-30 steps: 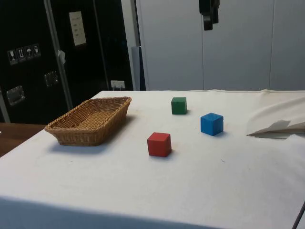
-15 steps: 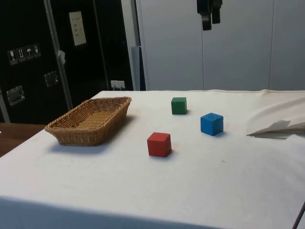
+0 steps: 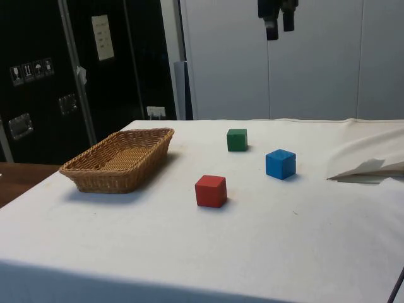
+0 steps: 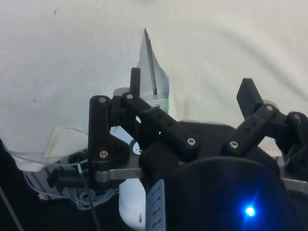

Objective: Pick up the blue cube and place it into the basket.

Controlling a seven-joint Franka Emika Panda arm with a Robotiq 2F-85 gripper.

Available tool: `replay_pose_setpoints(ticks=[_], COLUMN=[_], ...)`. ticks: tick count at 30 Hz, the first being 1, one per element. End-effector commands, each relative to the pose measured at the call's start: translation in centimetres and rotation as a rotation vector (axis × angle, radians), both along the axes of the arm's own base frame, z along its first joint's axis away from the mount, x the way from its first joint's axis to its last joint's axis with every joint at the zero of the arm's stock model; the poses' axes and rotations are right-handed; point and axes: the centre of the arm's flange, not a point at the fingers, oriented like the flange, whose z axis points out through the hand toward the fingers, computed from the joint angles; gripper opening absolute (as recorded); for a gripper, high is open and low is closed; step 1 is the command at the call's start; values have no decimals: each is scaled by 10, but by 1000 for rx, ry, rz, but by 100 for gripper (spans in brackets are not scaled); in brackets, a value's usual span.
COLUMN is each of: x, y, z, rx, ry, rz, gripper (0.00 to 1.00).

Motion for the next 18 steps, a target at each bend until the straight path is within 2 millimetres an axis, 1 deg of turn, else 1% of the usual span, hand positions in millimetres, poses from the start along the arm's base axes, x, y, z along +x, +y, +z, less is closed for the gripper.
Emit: replay_pose_setpoints(ticks=[1, 10, 18], x=[0, 0, 0], y=[-1, -2, -1], z=[-1, -1, -1], rx=[-1, -1, -3], ry=[1, 0, 0], rz=[-14, -75, -82], gripper=[100, 100, 100])
